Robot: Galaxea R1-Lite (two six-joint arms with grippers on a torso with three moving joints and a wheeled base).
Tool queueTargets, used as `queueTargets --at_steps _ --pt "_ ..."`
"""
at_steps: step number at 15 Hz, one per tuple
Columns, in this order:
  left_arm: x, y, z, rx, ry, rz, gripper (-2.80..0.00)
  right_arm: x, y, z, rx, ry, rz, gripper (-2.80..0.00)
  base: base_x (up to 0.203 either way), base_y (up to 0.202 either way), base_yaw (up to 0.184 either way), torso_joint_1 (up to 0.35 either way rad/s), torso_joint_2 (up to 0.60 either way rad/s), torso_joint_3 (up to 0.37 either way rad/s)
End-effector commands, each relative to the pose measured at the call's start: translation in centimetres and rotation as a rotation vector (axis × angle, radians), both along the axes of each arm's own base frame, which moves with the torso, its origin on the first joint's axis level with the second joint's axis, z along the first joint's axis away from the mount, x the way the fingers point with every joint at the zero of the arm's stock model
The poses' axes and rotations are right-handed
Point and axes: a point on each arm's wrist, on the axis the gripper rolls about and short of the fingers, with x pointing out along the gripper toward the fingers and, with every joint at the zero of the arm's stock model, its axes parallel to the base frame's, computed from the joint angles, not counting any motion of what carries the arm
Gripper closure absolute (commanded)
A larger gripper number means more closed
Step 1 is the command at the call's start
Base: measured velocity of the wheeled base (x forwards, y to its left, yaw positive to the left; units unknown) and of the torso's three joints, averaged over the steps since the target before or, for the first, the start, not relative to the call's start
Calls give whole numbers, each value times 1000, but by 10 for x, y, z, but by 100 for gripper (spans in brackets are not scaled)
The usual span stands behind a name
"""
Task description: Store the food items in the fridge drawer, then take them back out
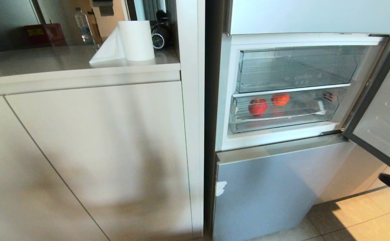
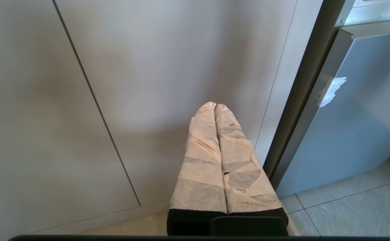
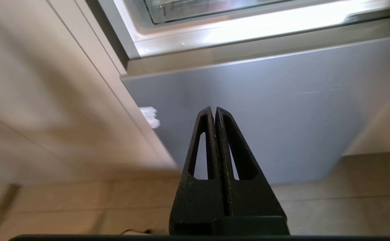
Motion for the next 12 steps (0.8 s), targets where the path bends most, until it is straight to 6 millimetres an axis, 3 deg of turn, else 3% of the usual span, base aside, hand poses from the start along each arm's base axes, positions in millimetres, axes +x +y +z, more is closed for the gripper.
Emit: queueTargets --at_steps 1,3,4,8,12 --pt "0 0 0 0 1 0 0 -72 -3 -36 -48 -202 -36 0 0 0 0 0 0 0" --pt "0 0 0 0 0 1 0 -85 -3 -88 -164 -139 -48 0 0 0 0 0 0 0" --pt "0 0 0 0 1 0 0 -87 -4 -100 -204 -107 -65 0 0 0 0 0 0 0" --pt "0 0 0 0 0 0 0 -106 -5 -110 -226 -222 -126 0 0 0 0 0 0 0" --pt "0 0 0 0 -1 0 0 -106 -7 -117 -193 -182 -204 0 0 0 0 0 0 0"
